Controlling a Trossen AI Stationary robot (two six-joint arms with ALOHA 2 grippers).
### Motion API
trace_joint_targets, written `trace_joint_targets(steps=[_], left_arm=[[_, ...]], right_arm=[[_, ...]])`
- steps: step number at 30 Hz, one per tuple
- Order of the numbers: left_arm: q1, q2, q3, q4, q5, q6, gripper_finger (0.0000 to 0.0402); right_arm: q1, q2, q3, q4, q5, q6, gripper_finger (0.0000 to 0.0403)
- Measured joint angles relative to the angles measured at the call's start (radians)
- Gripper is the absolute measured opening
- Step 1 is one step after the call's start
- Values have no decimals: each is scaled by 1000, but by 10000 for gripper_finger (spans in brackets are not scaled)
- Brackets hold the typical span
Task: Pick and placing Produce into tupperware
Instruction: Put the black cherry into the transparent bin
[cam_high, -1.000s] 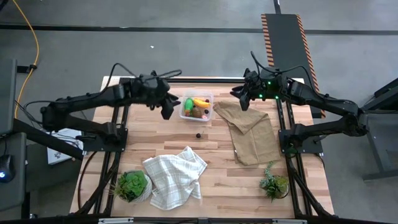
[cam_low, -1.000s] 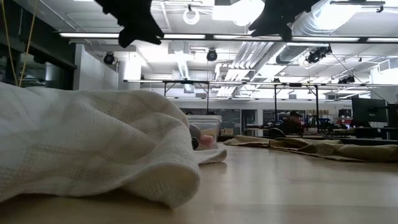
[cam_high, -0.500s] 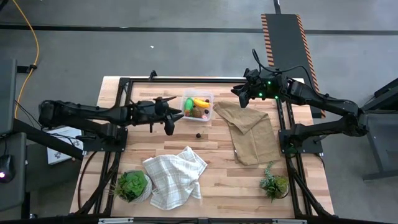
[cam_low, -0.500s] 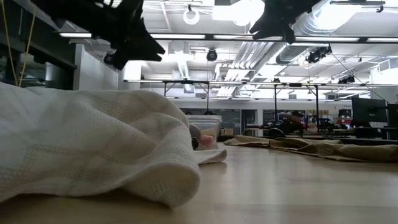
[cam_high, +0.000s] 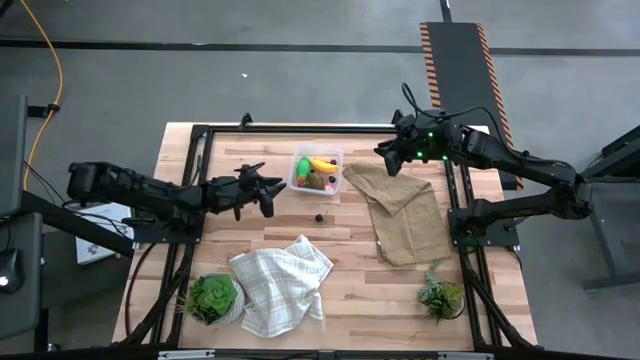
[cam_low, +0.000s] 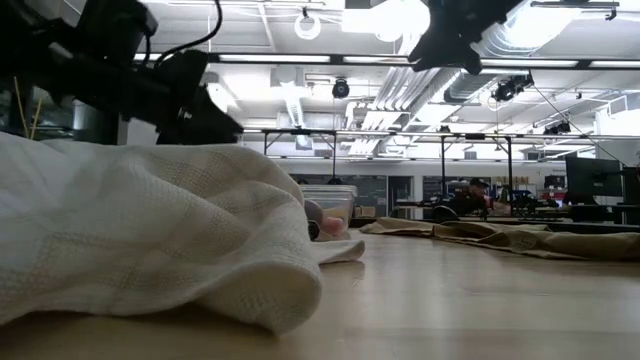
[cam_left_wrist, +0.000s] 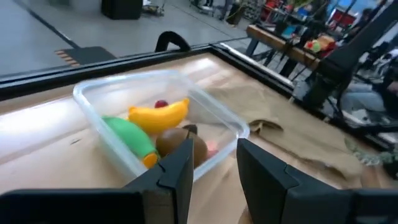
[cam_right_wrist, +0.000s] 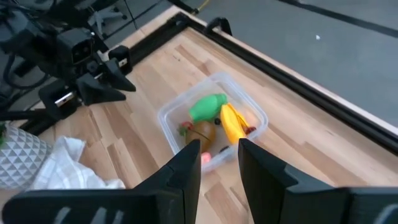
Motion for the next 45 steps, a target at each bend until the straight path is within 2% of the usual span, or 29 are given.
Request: trace_joint_targets(steps=[9, 23, 35, 45], left_arm=[[0, 117, -54, 122, 12, 80, 113], [-17, 455, -54, 408, 65, 110, 113], [-107, 594, -46, 536, 5, 155, 113], [-105, 673, 6, 552, 40, 212, 113]], right_arm=[[22, 0, 0, -19, 0, -8, 99], [22, 0, 0, -103, 0, -53, 99], [22, 0, 0, -115, 0, -133, 99], [22, 0, 0, -133, -2, -143, 99]])
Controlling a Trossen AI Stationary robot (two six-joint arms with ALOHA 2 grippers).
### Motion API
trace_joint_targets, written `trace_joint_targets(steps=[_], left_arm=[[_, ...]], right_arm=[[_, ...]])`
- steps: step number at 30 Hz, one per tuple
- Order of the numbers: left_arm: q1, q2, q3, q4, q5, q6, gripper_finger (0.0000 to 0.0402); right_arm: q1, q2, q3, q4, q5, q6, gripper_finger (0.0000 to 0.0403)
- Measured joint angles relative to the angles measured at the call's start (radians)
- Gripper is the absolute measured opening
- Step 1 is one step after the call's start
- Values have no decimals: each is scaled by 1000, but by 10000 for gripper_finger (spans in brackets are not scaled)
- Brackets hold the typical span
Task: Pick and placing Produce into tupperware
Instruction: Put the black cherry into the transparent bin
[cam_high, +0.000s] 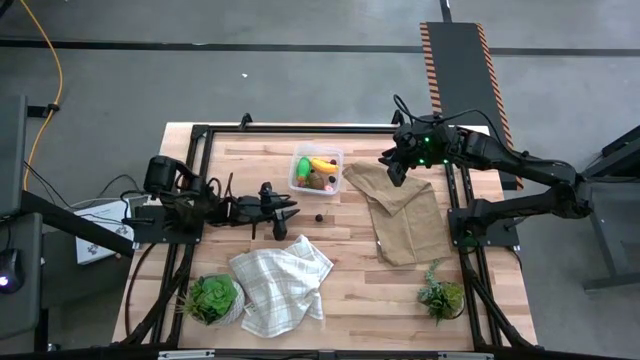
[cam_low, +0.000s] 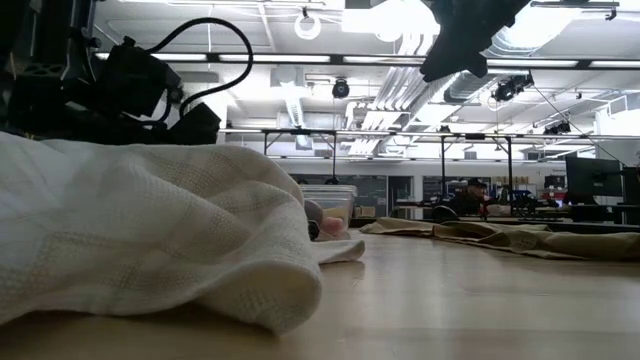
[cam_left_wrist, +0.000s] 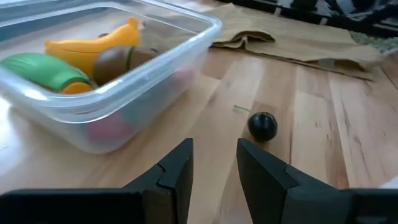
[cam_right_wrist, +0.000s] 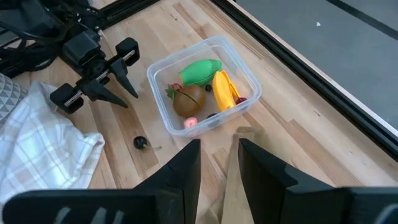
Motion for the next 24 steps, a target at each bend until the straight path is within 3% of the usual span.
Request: trace_joint_targets(steps=[12, 24], left_arm=[[0, 119, 43, 40, 56, 60, 113], [0, 221, 45, 218, 71, 107, 113]], right_arm=[[0, 0, 0, -7, -2, -6, 99], [0, 0, 0, -8, -2, 11, 99]])
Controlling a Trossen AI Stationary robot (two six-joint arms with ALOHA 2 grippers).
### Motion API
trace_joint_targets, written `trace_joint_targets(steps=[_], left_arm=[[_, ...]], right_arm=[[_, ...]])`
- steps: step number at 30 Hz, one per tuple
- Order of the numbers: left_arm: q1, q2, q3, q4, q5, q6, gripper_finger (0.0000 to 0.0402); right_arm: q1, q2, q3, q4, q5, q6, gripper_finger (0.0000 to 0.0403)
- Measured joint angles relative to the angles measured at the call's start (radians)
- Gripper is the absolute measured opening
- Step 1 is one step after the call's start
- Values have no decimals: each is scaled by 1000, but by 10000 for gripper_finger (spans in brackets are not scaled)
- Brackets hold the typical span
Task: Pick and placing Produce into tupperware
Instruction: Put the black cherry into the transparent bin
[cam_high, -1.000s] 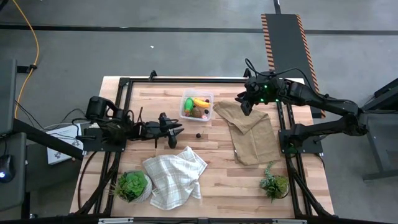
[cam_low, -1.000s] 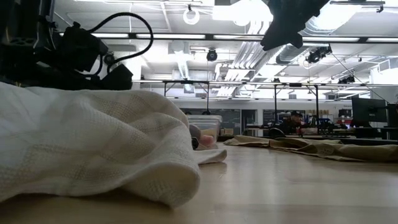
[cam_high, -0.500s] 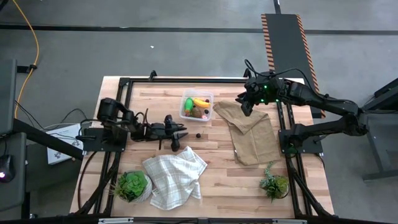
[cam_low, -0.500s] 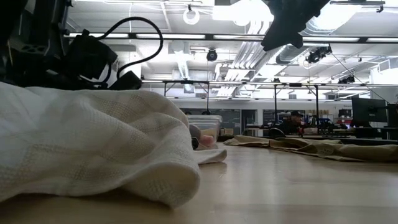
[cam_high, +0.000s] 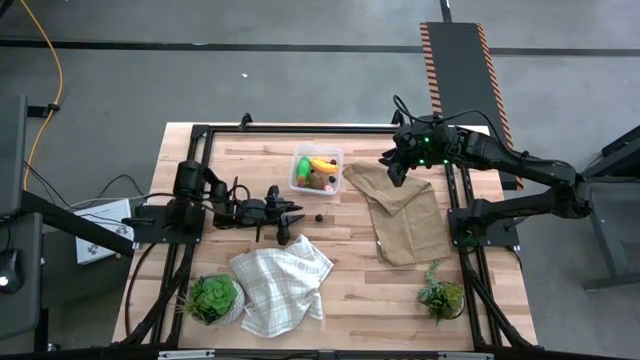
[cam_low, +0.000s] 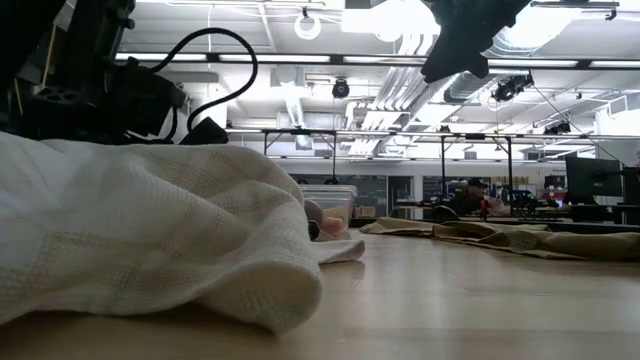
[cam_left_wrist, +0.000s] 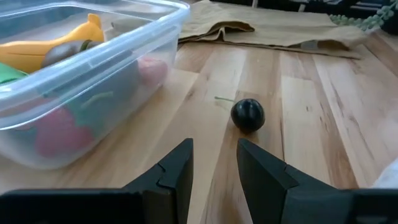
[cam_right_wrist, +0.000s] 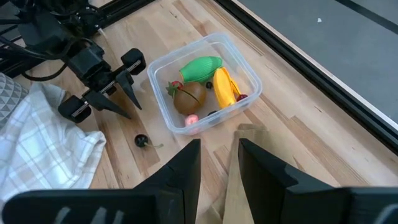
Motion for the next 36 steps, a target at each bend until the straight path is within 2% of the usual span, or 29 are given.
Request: trace_joint_targets(steps=[8, 24, 27, 31, 36], left_arm=[[0, 41, 2, 79, 19, 24, 113], [0, 41, 12, 96, 21, 40, 113], [0, 41, 28, 95, 56, 58, 113], [0, 41, 41, 50, 106, 73, 113], [0, 41, 42, -24, 114, 54, 113]], right_arm=[[0, 0, 0, -4, 0, -5, 99], [0, 0, 0, -12, 23, -30, 99], [0, 0, 0, -16, 23, -34, 99], [0, 0, 0, -16, 23, -27, 99], [13, 0, 0, -31, 23, -26, 99]])
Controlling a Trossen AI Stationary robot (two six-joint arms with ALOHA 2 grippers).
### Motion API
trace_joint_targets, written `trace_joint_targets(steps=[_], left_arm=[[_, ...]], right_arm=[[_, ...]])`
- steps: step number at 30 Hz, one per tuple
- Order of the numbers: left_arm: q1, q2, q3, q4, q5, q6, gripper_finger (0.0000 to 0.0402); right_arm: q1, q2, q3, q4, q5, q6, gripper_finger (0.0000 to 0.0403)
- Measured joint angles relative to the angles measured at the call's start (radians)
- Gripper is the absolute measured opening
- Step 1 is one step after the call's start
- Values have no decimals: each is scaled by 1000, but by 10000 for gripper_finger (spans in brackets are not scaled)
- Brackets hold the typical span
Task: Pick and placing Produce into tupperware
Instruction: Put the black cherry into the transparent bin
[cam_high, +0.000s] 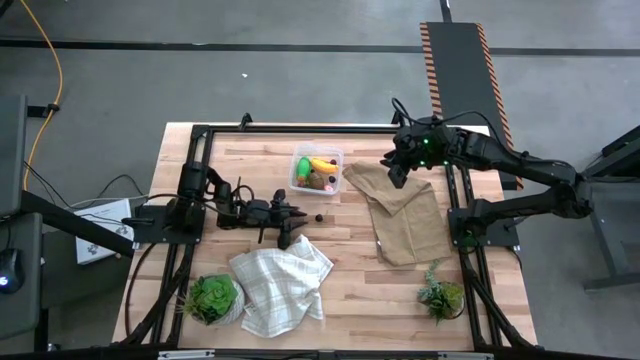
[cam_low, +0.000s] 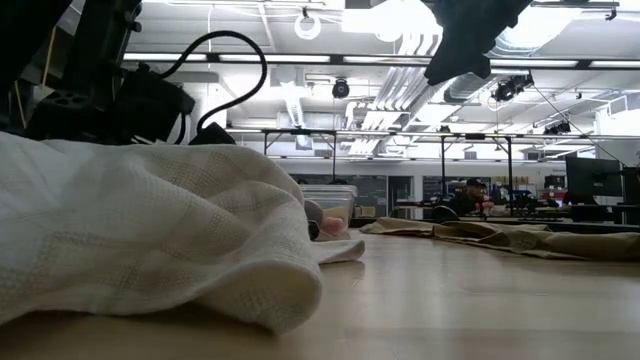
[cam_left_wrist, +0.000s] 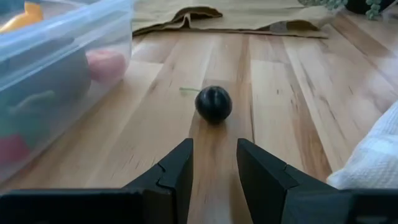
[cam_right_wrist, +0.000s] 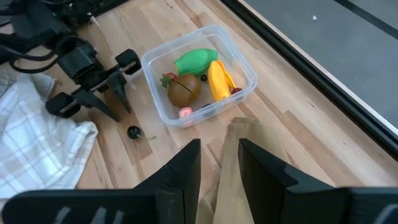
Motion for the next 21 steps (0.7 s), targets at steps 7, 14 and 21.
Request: trace_joint_targets(steps=[7, 14, 21], left_arm=[[0, 0, 1, -2, 1, -5, 113], [0, 0, 34, -22, 39, 11, 113], [0, 0, 64, -89, 61, 18, 139]], right_arm=[[19, 0, 0, 5, 0, 0, 99], [19, 0, 0, 5, 0, 5, 99], [19, 0, 0, -6, 0, 7, 99]])
